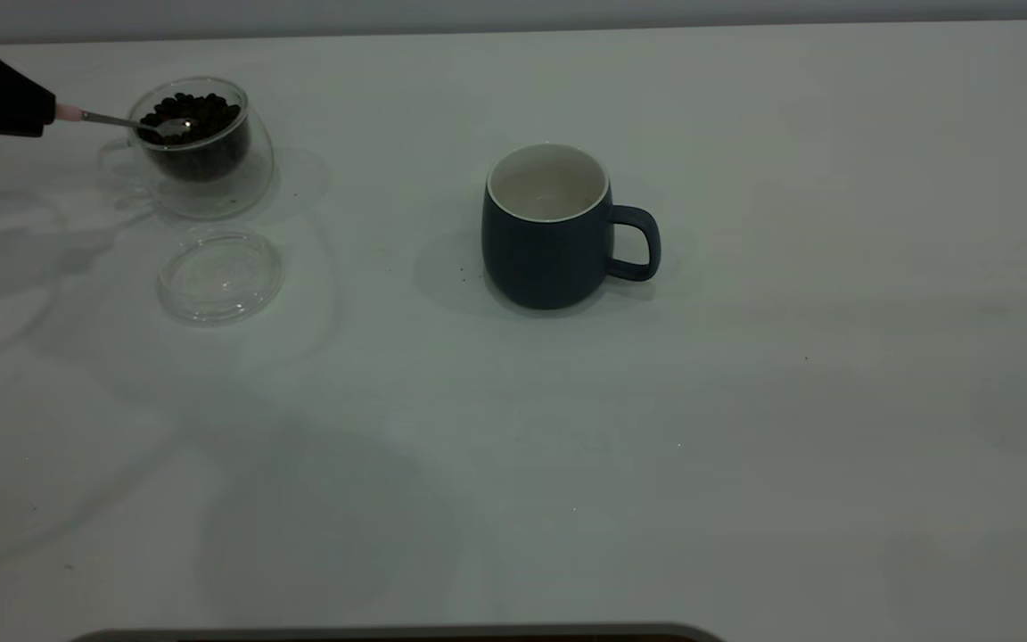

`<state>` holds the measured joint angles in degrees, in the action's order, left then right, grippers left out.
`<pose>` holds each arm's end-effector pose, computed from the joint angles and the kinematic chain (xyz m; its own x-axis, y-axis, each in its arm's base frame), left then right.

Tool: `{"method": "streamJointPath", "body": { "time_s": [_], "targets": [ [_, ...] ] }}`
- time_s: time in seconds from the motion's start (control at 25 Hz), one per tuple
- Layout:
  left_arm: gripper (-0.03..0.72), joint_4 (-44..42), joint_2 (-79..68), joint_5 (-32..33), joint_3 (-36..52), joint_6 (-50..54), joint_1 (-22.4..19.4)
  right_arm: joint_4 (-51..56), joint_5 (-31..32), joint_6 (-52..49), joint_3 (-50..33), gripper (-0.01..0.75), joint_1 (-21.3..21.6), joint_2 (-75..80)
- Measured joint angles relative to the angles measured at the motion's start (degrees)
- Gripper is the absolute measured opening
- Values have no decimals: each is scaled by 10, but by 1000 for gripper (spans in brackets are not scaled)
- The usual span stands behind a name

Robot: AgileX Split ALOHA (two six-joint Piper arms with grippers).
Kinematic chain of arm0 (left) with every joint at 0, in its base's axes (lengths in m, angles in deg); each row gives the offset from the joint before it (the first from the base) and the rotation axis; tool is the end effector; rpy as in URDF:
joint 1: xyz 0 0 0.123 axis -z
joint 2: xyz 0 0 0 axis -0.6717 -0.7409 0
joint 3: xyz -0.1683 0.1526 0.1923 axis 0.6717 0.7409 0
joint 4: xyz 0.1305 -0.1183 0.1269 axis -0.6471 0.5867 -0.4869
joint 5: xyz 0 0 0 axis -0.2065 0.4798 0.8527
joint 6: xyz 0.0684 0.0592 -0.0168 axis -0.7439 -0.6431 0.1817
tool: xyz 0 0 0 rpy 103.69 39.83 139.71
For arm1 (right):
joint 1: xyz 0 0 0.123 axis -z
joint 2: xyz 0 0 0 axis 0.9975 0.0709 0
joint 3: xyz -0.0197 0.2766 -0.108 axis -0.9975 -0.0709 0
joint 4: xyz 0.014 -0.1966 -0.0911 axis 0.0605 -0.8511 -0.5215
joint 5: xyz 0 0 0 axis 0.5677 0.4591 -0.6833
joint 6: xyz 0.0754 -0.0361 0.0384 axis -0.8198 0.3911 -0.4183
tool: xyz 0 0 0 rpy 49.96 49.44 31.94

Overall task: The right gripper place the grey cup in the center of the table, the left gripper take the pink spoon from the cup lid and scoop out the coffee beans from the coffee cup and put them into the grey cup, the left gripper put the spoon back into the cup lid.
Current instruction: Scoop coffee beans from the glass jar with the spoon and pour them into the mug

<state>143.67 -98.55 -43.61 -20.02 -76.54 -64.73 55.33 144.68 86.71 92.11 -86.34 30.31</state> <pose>0.3973 0.0998 0.1055 -0.8827 -0.2526 -0.3964 0.0211 0.8212 -0.5703 -0.0441 0.0027 0.2492 -0.5521 -0.0695 -0.8309 -0.0711 0.9968 -0.0361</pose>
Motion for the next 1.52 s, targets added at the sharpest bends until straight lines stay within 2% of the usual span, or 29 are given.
{"method": "streamJointPath", "body": {
  "time_s": [0.44,0.84,1.52],
  "targets": [
    [121,77,-49,63,0,-58,-37,0,0,0,0,588,0,0],
    [121,110,-68,108,0,-78,-53,0,0,0,0,588,0,0],
    [120,113,-68,180,0,-78,-74,0,0,0,0,588,0,0]
  ]
}}
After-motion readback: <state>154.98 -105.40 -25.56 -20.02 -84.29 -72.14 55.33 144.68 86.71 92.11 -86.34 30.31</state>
